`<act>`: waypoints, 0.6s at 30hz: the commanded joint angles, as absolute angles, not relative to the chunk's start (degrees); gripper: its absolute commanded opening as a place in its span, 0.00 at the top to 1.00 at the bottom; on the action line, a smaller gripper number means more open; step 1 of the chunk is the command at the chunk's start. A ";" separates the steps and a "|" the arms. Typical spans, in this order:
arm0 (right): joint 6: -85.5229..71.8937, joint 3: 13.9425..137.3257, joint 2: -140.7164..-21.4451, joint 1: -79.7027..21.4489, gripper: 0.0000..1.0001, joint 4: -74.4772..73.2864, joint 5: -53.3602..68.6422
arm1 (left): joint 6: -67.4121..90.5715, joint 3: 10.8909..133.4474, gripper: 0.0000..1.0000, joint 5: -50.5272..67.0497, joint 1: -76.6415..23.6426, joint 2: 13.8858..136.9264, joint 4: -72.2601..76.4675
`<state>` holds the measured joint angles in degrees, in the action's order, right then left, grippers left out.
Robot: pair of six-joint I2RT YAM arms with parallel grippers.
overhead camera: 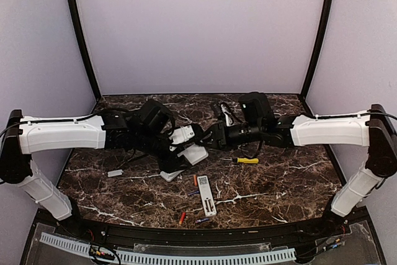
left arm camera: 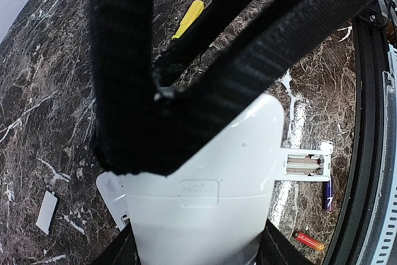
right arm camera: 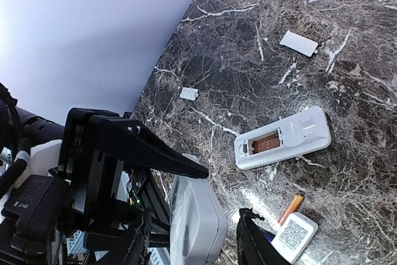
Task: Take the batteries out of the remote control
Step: Pass from the left arm to the right
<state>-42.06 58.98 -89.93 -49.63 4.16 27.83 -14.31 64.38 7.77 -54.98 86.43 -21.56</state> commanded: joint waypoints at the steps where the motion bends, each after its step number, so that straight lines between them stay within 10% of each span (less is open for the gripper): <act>1: -44.01 58.51 -91.67 -50.18 0.56 6.68 30.03 | -13.56 65.82 0.70 6.45 -55.12 86.39 -22.03; 13: -53.57 54.80 -94.09 -50.63 0.86 20.42 33.55 | -11.95 65.61 0.65 5.25 -55.11 85.88 -21.13; 18: -53.84 51.24 -89.91 -50.03 1.00 22.52 27.27 | -8.48 65.81 0.08 4.27 -54.62 83.61 -18.95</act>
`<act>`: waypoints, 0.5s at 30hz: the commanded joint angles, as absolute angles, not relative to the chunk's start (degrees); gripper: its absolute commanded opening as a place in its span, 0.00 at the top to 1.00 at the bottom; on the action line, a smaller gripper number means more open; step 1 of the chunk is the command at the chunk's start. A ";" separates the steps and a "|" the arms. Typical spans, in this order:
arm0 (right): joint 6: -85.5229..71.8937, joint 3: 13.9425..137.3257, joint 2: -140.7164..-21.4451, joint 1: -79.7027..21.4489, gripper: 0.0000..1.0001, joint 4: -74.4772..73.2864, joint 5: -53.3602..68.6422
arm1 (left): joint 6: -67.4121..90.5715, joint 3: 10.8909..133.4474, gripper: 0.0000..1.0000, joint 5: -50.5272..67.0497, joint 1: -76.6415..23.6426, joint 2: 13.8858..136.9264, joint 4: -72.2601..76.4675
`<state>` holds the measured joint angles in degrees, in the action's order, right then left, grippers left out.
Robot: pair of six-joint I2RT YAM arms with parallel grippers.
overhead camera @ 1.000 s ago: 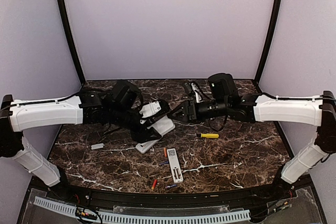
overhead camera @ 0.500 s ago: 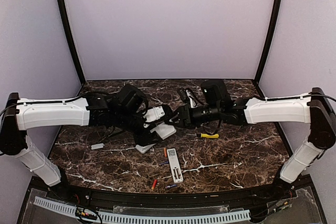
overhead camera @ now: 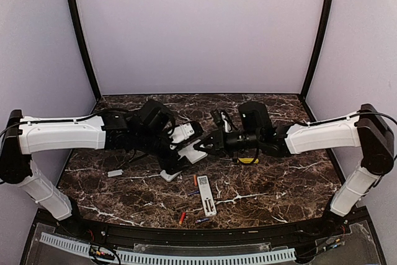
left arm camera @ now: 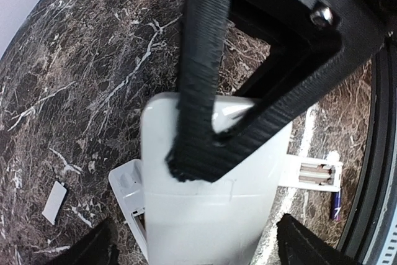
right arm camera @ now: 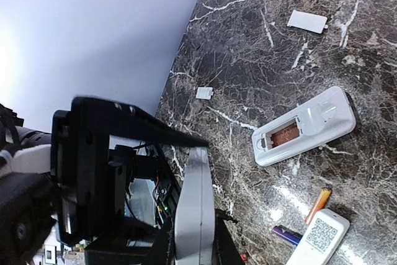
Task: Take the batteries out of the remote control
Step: Pass from the left arm to the right
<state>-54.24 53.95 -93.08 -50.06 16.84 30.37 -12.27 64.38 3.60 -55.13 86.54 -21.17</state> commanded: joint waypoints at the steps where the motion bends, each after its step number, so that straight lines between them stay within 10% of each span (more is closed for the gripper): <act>1: -53.19 50.77 -88.58 -49.69 1.00 22.04 25.51 | -7.02 65.95 0.05 4.87 -54.38 82.71 -18.71; 15: -40.81 46.36 -71.57 -47.00 1.00 30.66 22.42 | 30.63 56.71 0.01 30.20 -39.31 69.74 -1.85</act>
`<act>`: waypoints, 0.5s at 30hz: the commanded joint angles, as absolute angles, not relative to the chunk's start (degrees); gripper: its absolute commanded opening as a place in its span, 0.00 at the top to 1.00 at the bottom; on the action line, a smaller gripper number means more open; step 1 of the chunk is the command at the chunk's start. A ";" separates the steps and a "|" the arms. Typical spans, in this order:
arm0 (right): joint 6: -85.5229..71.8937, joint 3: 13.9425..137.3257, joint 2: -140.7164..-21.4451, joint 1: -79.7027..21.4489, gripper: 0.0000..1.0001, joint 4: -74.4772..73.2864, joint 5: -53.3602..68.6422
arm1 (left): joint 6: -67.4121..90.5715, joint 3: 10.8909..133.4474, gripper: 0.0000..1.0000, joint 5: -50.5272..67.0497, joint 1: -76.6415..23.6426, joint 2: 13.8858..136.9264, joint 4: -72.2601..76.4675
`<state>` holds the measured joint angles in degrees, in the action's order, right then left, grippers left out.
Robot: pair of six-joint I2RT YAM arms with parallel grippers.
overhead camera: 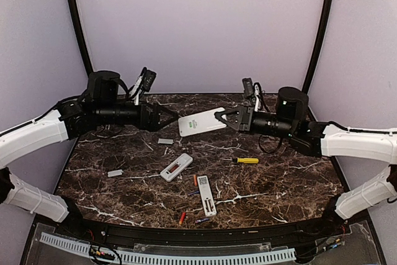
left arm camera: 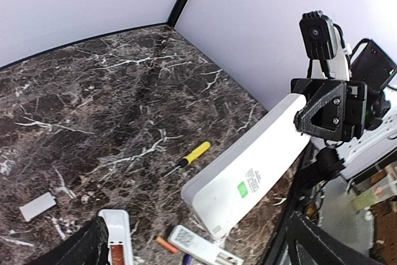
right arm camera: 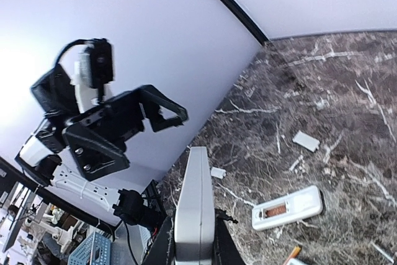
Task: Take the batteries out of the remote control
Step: Pass from the left arm to the right
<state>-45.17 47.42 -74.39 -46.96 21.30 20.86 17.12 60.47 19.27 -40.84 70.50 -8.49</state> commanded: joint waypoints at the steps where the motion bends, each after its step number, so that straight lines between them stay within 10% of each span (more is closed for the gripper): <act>1: -40.39 46.51 -71.31 -47.01 1.00 31.74 23.53 | 31.57 56.22 0.01 31.31 -39.12 69.54 -1.01; 15: -40.53 50.58 -75.01 -49.92 1.00 42.65 33.02 | 44.75 50.90 0.08 53.71 -38.54 71.64 29.78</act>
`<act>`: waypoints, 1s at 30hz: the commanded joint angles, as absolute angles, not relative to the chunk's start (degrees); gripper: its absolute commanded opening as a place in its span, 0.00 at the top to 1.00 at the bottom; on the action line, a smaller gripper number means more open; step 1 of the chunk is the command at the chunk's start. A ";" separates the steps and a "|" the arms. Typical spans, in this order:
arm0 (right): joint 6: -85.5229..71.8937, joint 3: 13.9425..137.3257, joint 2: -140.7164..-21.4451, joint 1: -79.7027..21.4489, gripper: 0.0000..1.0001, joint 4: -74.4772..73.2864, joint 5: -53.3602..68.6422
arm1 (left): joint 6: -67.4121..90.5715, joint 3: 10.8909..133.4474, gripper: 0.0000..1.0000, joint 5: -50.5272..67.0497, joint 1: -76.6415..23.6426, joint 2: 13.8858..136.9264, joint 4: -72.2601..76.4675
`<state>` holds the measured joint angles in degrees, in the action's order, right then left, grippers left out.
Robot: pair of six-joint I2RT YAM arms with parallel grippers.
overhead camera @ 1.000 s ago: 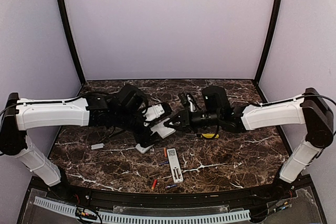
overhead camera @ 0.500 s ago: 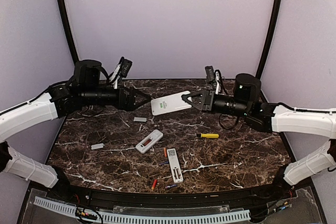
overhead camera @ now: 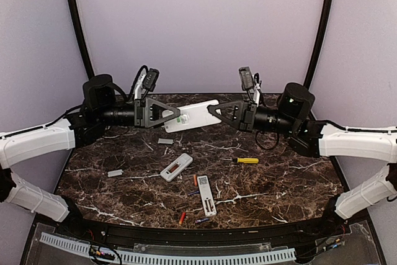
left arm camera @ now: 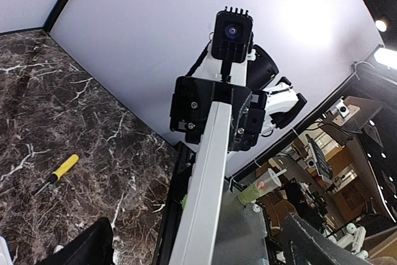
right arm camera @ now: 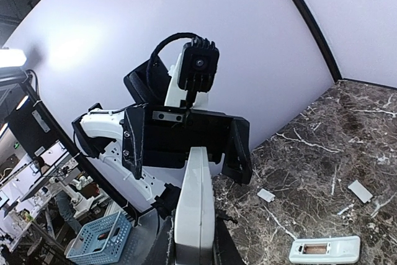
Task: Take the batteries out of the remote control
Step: Pass from the left arm to the right, then pass from the right arm to the left
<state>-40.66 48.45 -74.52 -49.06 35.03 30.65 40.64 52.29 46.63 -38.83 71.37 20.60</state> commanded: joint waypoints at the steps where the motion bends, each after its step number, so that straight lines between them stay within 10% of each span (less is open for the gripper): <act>1: -40.94 50.28 -74.93 -49.92 1.00 43.34 32.79 | 44.70 50.90 0.12 53.84 -38.57 71.72 29.70; 20: -42.75 48.00 -73.29 -49.68 1.00 39.67 24.78 | 45.65 49.11 0.88 53.46 -38.58 71.34 31.50; 25: -43.64 46.40 -72.57 -49.04 0.49 38.15 22.92 | 44.78 48.63 1.00 52.20 -38.53 70.49 30.48; 30: -43.40 46.31 -72.28 -48.52 0.26 34.58 23.31 | 43.86 48.83 1.00 50.32 -38.57 69.86 28.34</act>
